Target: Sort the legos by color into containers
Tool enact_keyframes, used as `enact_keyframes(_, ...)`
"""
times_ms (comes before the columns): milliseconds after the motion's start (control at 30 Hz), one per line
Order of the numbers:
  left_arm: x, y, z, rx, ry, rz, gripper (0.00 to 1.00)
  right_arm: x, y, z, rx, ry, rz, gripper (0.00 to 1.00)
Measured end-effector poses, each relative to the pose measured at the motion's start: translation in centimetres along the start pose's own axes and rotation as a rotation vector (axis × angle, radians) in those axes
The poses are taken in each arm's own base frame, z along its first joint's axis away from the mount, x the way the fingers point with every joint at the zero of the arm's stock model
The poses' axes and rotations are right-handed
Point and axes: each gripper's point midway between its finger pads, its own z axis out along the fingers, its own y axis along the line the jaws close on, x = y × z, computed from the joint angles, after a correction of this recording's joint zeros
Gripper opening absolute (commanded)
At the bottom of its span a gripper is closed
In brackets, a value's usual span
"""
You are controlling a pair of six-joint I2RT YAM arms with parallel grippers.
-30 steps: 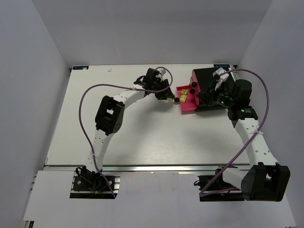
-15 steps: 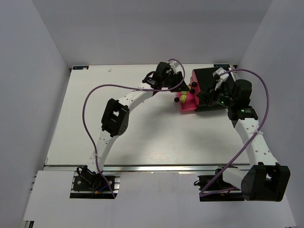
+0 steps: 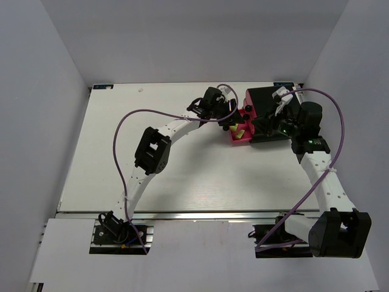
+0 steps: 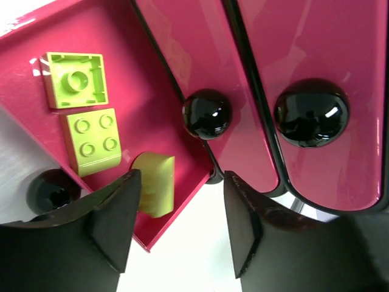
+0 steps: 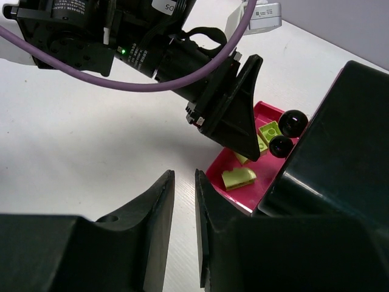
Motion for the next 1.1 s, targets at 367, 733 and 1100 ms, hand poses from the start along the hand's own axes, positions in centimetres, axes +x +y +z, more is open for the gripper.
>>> enact_keyframes(367, -1.7, -1.2, -3.5, -0.048, -0.034, 0.043, 0.00, 1.2, 0.7, 0.7, -0.074, 0.037, -0.048, 0.00)
enact_keyframes(733, -2.7, -0.6, -33.8, -0.569, -0.483, 0.338, 0.73, 6.1, 5.2, 8.1, -0.166, 0.331, -0.288, 0.03)
enact_keyframes(1100, 7.5, 9.6, -38.6, -0.902, -0.330, 0.406, 0.95, 15.3, 0.8, 15.3, 0.041, 0.809, -0.592, 0.12)
